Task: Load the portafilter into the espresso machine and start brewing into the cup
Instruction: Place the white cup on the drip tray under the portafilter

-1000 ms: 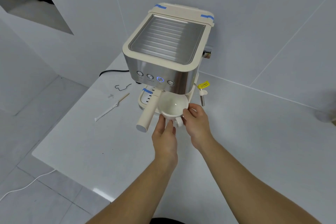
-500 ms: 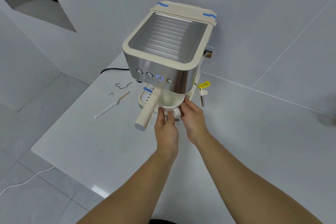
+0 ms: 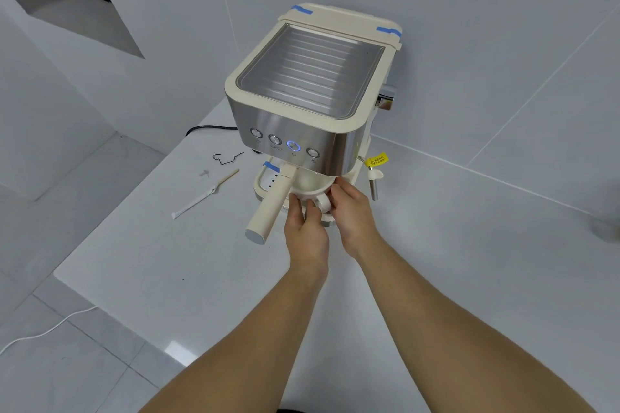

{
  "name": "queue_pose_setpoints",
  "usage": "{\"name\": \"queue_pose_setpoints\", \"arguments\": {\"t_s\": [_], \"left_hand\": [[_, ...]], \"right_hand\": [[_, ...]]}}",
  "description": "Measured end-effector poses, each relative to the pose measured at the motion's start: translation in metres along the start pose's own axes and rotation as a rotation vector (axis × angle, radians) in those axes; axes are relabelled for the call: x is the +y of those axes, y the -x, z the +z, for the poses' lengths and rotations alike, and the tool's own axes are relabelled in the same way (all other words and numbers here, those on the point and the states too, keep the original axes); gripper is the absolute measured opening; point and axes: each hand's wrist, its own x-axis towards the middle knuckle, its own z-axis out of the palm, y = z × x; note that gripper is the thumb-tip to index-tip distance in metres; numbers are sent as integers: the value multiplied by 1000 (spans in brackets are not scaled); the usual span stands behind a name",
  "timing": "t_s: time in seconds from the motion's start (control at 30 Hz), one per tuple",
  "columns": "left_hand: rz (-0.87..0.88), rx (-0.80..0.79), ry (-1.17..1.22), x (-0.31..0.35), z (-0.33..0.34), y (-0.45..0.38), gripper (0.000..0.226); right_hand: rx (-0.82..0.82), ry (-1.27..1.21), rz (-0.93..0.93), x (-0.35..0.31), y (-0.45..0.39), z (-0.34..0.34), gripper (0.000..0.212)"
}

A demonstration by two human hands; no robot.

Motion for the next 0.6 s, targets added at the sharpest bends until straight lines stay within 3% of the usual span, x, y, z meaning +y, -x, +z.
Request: {"name": "queue_pose_setpoints", "arguments": {"t_s": [0.33,0.47,0.6], "left_hand": [[-42,-20,18,11,-4,6,42],[-54,-23,16,14,-9,12,30],[-108,-55,1,19,-22,31,39]], "right_hand": [[14,33,21,-5,4,-1,25],[11,43,22,-7,11,-3,27],[41,108,29,-6,26,-7,27]]}}
